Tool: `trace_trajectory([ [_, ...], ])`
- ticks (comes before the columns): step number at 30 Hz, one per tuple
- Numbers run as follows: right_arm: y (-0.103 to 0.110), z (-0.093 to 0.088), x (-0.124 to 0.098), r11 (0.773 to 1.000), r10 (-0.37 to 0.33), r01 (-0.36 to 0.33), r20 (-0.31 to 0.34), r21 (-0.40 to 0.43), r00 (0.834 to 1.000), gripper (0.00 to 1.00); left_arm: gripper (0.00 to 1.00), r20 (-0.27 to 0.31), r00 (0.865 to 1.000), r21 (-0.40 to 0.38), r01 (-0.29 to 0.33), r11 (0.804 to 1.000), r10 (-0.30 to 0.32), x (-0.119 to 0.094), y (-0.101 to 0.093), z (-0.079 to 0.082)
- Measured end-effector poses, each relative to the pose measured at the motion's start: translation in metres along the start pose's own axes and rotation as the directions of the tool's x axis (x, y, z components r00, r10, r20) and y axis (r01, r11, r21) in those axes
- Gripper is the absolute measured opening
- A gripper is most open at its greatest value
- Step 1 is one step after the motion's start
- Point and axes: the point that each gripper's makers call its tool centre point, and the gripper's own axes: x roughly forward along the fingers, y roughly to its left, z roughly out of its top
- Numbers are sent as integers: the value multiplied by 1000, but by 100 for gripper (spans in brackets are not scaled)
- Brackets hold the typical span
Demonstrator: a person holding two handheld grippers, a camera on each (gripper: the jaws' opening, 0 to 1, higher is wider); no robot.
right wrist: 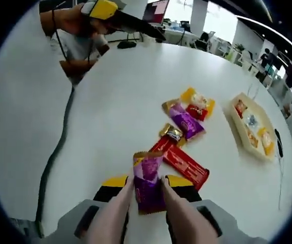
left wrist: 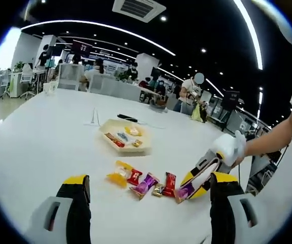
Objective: Place the target food into the container with the food tongs after gripping and lifting it, then release it inside without dropping or visibly crushing the food.
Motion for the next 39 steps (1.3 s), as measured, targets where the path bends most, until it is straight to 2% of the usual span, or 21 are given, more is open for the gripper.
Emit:
trace_trajectory([
  [7,-1,0,0,1000,-10,10,28,17,1000,22,99,-3,1000,-7,4,1000,-4,1,1,-1],
  [8,-3,-2,-1,996,-52,46,60,82,997,21,99,-24,999,-4,30,1000,-30,6,-1,-2],
  [9,-4,-1,-1,994,-63,56,64,95,996,21,99,-26,999,-4,31,1000,-31,6,-1,-2],
  [11,-4,-1,-1,993,-78,72,62,99,995,20,99,-32,999,15,32,999,-31,8,0,-2],
  [13,-7,-2,-1,980,-108,96,59,174,992,20,99,-41,998,10,38,999,-38,15,-5,-2],
  [17,-9,-2,0,979,-109,99,48,176,993,19,99,-35,999,32,43,999,-41,11,-15,2],
  [19,-10,-3,0,978,-112,100,56,185,992,19,99,-33,999,34,36,999,-35,10,-15,-1],
  [21,-11,-3,-1,967,-129,110,70,230,989,19,99,-39,999,21,36,999,-35,10,-16,-7],
  [23,-10,-3,-1,955,-154,132,66,264,986,19,99,-67,997,22,44,999,-42,8,-20,-12],
  [26,-8,-2,0,957,-170,153,52,246,984,19,99,-55,997,38,52,998,-50,4,-24,-9],
  [28,-12,-3,-3,918,-190,160,49,364,980,19,99,-58,997,38,55,998,-52,4,-25,-10],
  [29,-12,0,-9,842,-189,142,40,520,981,19,99,-58,997,38,54,998,-52,4,-25,-10],
  [30,-15,6,-11,841,-206,140,71,522,976,19,99,-58,997,36,58,998,-55,4,-26,-9],
  [31,-24,21,-22,860,-265,161,155,484,952,19,99,-56,997,37,62,997,-59,4,-26,-9],
  [33,-24,21,-30,839,-282,174,139,515,949,19,99,-62,996,34,73,997,-71,8,-26,-9],
  [35,-23,22,-31,842,-289,184,137,508,947,19,99,-91,993,35,83,996,-80,8,-27,-11],
  [36,-21,23,-30,850,-295,194,138,490,945,19,99,-75,994,64,89,994,-84,5,-28,-4],
  [38,-17,19,-25,866,-277,194,119,460,954,19,99,-69,994,61,89,994,-85,4,-28,-2],
  [39,-15,17,-23,890,-267,205,102,408,958,19,99,-69,994,53,89,995,-86,4,-28,-4],
])
